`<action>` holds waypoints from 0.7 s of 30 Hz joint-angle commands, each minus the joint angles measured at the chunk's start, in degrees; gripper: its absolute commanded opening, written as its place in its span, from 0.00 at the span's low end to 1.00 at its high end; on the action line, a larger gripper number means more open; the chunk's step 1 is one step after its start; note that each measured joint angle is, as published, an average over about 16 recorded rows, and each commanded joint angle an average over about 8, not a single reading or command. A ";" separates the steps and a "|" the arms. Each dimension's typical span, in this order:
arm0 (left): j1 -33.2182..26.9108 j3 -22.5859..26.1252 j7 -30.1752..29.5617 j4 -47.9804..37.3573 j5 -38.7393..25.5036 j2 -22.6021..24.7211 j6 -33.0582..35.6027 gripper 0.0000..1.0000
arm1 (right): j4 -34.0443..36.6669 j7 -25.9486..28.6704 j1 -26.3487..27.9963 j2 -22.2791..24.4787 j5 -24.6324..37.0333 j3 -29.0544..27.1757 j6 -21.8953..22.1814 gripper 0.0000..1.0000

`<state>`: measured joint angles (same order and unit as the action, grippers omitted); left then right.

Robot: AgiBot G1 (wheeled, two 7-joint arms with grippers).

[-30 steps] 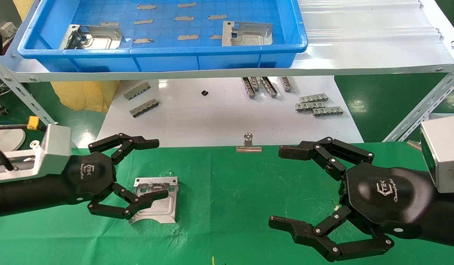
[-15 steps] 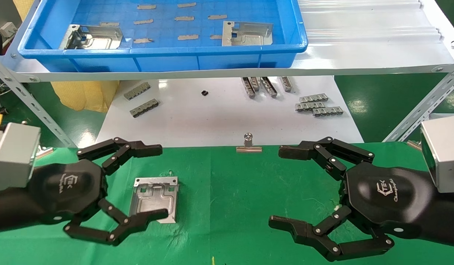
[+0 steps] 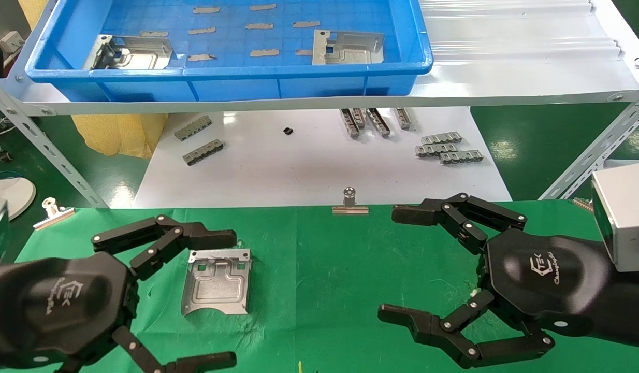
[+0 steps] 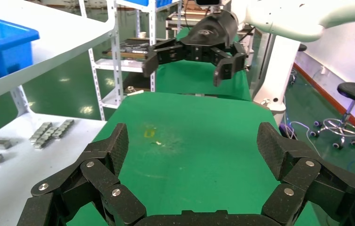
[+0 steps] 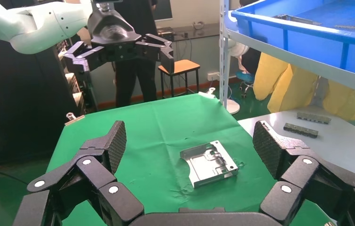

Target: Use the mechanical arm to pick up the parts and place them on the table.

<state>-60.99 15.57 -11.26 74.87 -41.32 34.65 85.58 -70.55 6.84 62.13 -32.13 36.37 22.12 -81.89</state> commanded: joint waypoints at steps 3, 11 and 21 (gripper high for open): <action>0.26 -0.21 -0.21 0.50 0.25 -0.17 -0.09 1.00 | 0.00 0.00 0.00 0.00 0.00 0.00 0.00 1.00; -0.15 0.12 0.18 -0.44 -0.15 0.10 0.00 1.00 | 0.00 0.00 0.00 0.00 0.00 0.00 0.00 1.00; -0.42 0.33 0.40 -0.99 -0.38 0.27 0.06 1.00 | 0.00 0.00 0.00 0.00 -0.01 0.00 0.00 1.00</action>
<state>-61.36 15.86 -10.89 73.99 -41.65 34.89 85.63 -70.55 6.84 62.13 -32.13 36.36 22.12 -81.89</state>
